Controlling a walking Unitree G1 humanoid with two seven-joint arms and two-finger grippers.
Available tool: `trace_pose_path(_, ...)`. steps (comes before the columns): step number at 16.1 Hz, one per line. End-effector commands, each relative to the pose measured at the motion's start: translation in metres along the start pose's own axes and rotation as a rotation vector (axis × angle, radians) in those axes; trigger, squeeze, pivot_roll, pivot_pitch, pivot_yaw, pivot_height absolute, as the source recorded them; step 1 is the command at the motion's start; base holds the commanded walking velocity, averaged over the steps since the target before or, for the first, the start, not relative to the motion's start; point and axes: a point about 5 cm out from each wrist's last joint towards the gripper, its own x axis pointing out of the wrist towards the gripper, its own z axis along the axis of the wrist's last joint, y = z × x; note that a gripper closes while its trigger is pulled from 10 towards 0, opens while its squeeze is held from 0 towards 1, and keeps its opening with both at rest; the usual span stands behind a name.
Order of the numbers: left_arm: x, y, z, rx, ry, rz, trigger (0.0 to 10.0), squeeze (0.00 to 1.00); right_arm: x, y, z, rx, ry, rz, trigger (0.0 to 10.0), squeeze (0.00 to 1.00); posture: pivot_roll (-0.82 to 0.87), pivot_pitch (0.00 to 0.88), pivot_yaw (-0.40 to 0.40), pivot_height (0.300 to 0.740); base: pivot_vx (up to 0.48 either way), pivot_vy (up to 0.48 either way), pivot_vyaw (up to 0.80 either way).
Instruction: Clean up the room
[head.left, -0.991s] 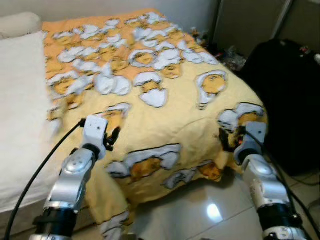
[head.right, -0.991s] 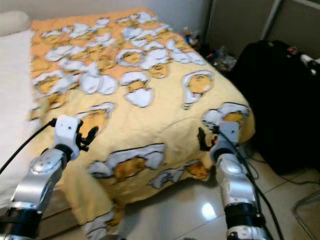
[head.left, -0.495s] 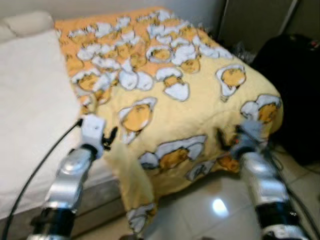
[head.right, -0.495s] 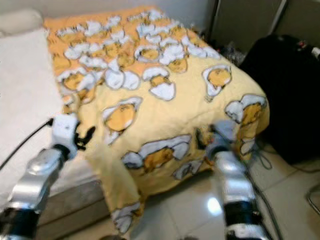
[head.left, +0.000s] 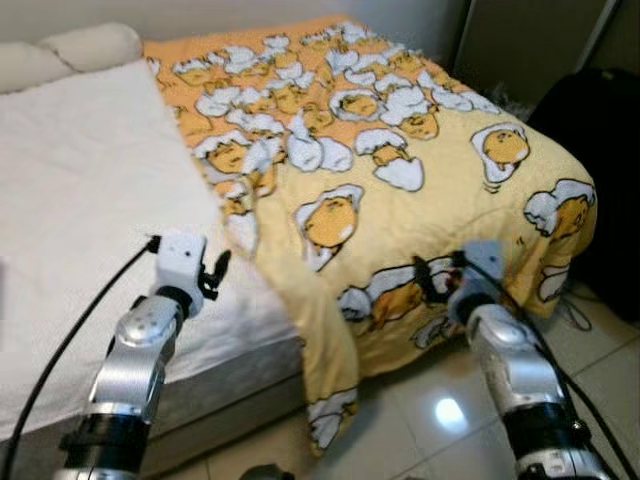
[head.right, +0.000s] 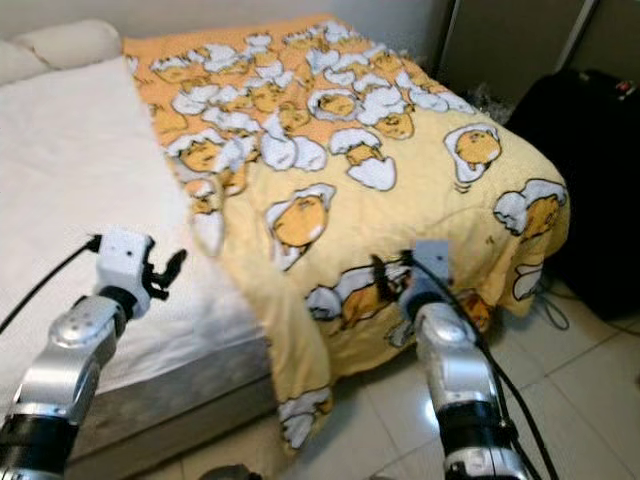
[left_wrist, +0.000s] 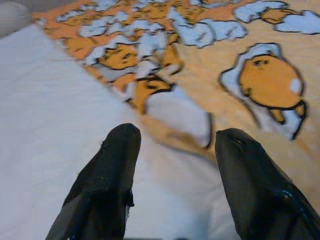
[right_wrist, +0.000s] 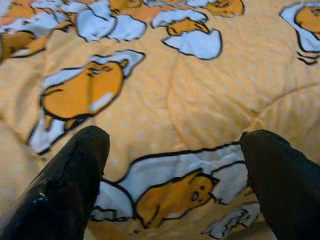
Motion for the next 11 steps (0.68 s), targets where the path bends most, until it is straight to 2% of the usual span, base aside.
trace_pose_path(1, 0.002, -0.002, 0.003, 0.003, -0.013, 0.0, 10.0, 0.0, -0.001, -0.005, 0.009, -0.026, -0.026, -0.003, 10.0, 0.0, -0.05, 0.0, 0.061, 0.74, 0.0, 0.0, 0.0)
trace_pose_path(3, 0.002, -0.001, 0.005, -0.007, -0.028, 0.016, 10.0, 0.0, -0.001, -0.006, 0.013, -0.022, -0.04, -0.001, 10.0, 0.0, -0.05, 0.0, 0.061, 0.74, 0.0, 0.0, 0.0)
trace_pose_path(5, 0.001, -0.004, 0.006, -0.053, -0.052, 0.014, 10.0, 0.0, -0.003, 0.001, 0.016, -0.097, -0.043, 0.062, 10.0, 0.0, -0.05, 0.0, 0.06, 0.74, 0.0, 0.0, 0.0)
trace_pose_path(7, 0.0, -0.007, 0.006, -0.068, -0.054, 0.003, 10.0, 0.0, -0.004, 0.003, 0.016, -0.113, -0.049, 0.078, 10.0, 0.0, -0.05, 0.0, 0.061, 0.74, 0.0, 0.0, 0.8)
trace_pose_path(11, -0.001, -0.009, 0.005, -0.075, -0.052, -0.003, 10.0, 0.0, -0.006, 0.009, 0.014, -0.149, -0.029, 0.148, 10.0, 0.0, -0.05, 0.0, 0.062, 0.74, 0.242, 0.0, 0.8)
